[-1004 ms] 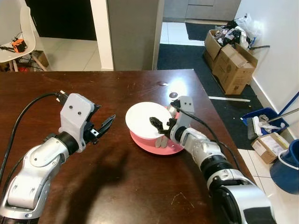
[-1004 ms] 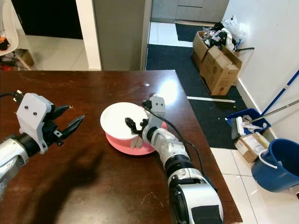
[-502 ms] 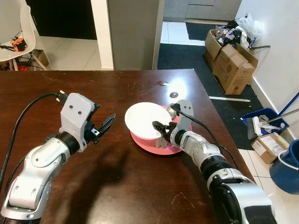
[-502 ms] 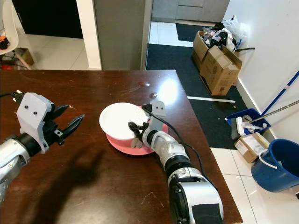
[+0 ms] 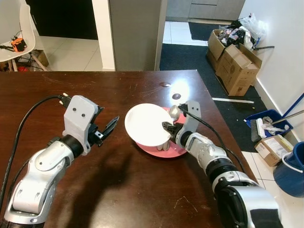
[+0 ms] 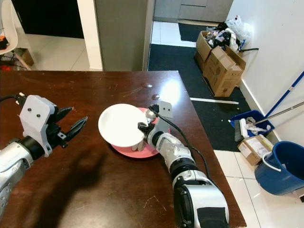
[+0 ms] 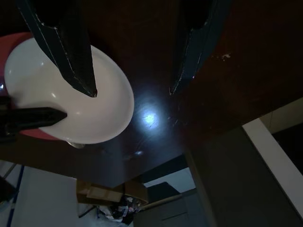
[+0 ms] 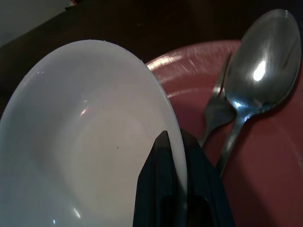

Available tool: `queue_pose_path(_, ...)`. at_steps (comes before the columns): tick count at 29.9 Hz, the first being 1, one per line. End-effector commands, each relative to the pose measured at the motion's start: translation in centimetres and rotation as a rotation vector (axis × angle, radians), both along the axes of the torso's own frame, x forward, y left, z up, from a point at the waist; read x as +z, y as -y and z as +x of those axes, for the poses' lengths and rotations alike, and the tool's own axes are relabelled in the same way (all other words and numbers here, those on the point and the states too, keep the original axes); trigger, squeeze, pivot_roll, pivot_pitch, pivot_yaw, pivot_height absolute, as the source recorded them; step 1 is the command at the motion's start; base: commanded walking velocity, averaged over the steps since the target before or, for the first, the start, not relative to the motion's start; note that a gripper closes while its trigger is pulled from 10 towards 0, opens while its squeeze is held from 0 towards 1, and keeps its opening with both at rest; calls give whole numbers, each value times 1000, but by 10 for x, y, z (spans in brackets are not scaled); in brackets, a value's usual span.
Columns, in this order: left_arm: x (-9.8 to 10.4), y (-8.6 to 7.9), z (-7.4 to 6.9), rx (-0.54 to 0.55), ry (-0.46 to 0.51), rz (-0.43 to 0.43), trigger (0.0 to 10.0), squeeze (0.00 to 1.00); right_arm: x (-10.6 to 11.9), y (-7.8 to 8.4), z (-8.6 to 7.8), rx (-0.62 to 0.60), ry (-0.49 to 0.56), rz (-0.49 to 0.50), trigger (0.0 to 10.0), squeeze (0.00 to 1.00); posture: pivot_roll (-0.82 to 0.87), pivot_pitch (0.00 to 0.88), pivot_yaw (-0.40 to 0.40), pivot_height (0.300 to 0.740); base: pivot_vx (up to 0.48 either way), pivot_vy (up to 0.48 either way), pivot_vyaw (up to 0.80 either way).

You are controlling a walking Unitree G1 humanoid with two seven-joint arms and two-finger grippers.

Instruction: Setting the table

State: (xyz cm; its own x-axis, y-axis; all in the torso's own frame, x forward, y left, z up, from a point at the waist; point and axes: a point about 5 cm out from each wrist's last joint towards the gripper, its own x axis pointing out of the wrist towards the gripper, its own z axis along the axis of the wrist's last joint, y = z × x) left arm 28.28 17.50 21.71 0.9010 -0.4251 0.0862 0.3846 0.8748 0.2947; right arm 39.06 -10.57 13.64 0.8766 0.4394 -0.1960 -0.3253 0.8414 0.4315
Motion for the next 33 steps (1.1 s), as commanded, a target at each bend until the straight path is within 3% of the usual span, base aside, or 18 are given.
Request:
queue_pose_path(1,-9,-2,0,19,-26,11,10000,0,-5,0,-2,-6,-2,22,0,0,101,74,39,740,0,0,0)
queue_pose_path(8,-15,-6,3,90,-31,-7,10000,0,7,1,0,-26,75,61,0,0,96,73,40,740,0,0,0)
queue_pose_path(13,-20,-12,7,202,-20,-31,10000,0,48,-4,-8,-22,396,42,0,0,86,69,40,740,0,0,0)
queue_pose_path(14,-20,-12,7,202,-20,-31,10000,0,48,-4,-8,-22,396,42,0,0,86,69,40,740,0,0,0)
queue_pose_path(15,-20,-12,7,242,-13,-44,10000,0,64,-8,-19,-39,502,56,10000,0,78,66,41,740,0,0,0)
queue_pose_path(18,-21,-12,8,275,-9,-53,10000,0,72,-7,-32,-99,575,47,10000,0,73,65,41,740,0,0,0)
queue_pose_path(21,-24,-12,10,300,-16,-73,10000,0,63,-2,-45,-184,599,-31,10000,0,60,62,43,740,0,0,0)
queue_pose_path(25,-29,-12,10,305,-38,-95,10000,0,49,6,-57,-276,574,-59,10000,0,53,59,47,740,0,0,0)
queue_pose_path(33,-38,-5,9,323,-57,-119,10000,0,38,11,-66,-315,517,-89,10000,0,46,55,45,740,0,0,0)
